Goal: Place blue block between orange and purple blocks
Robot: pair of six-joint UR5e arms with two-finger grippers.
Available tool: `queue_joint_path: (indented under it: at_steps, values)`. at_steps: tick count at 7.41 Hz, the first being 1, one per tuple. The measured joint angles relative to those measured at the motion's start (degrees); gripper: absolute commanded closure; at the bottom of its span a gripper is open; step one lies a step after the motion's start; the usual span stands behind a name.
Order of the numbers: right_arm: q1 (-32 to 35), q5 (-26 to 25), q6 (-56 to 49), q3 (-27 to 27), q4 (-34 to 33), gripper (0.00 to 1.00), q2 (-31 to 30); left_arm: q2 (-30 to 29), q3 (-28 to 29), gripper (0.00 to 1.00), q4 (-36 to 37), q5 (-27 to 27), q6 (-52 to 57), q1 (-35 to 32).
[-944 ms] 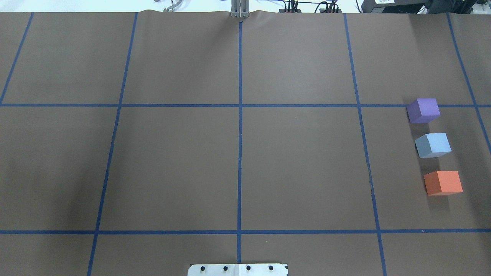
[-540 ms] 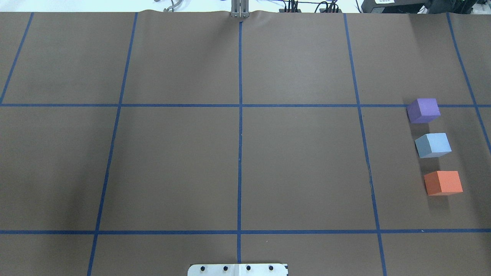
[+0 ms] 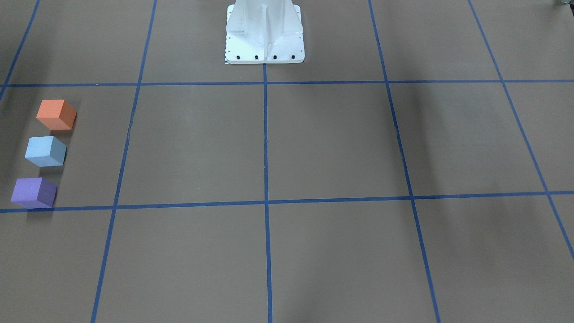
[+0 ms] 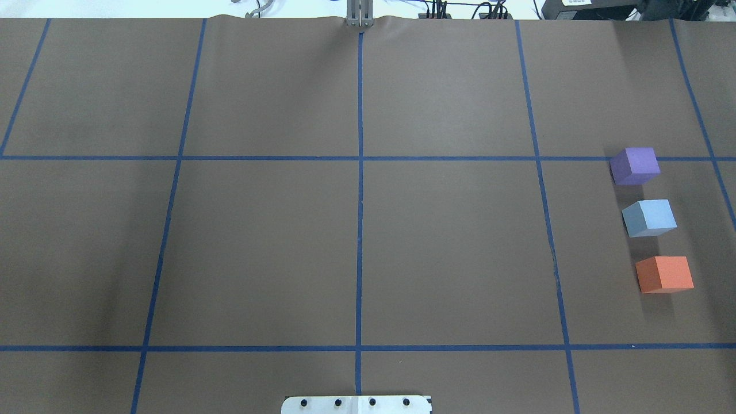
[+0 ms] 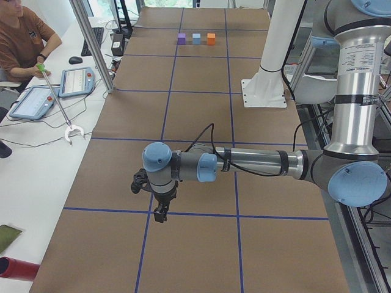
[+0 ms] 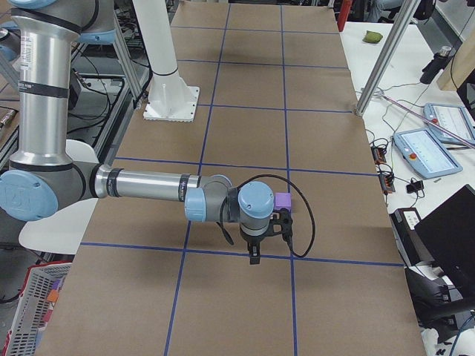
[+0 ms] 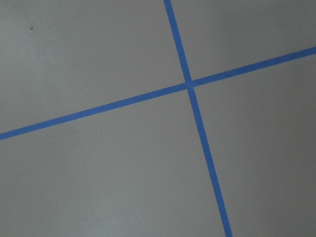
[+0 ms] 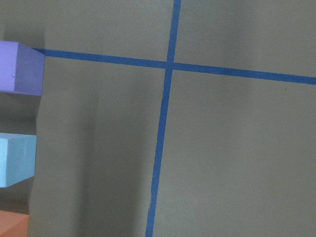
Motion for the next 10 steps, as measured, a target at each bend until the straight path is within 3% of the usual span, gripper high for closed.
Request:
queue_joint_path:
  at_steps: [10]
  values:
    - [1.53, 0.41, -0.08, 1.12, 0.14, 0.00, 0.05, 0.00, 0.49, 0.00, -0.13, 0.01, 0.02, 0.00]
